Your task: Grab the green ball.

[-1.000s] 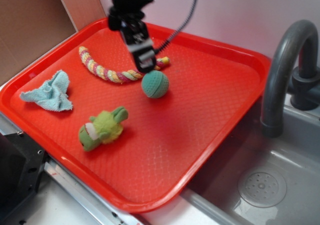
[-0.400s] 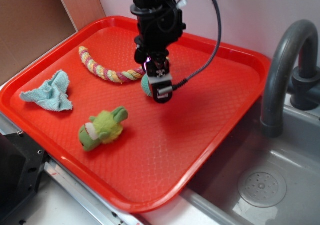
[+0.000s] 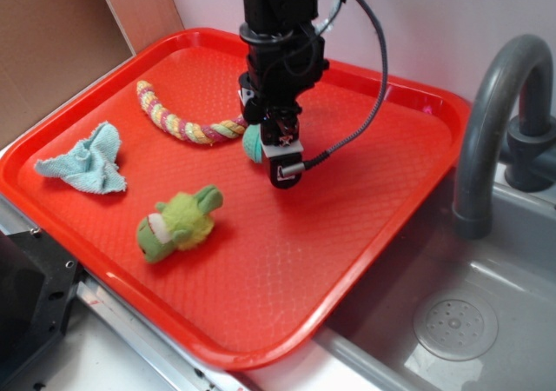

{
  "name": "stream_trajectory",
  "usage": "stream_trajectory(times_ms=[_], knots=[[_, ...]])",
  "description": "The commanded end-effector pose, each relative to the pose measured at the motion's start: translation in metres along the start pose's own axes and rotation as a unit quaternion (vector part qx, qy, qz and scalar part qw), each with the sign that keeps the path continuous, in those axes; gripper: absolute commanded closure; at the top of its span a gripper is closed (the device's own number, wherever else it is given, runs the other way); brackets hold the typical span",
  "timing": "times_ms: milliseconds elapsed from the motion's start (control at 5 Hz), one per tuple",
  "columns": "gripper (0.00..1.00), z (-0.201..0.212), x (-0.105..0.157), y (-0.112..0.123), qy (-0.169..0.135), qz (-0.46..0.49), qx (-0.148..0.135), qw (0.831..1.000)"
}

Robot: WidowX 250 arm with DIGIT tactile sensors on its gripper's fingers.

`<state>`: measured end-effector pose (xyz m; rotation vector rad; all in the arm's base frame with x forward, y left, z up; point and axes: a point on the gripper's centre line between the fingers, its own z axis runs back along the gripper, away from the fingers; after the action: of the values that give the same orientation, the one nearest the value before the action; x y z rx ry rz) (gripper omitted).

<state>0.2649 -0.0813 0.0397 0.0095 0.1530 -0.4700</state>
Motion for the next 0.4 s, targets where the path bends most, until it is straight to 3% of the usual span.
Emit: stream_trajectory(times_ms=[0, 200], knots=[[1.0, 0.004, -0.001, -0.007, -0.016, 0.017, 0.013, 1.0], [1.0, 0.021, -0.005, -0.008, -0.033, 0.022, 0.012, 0.999]])
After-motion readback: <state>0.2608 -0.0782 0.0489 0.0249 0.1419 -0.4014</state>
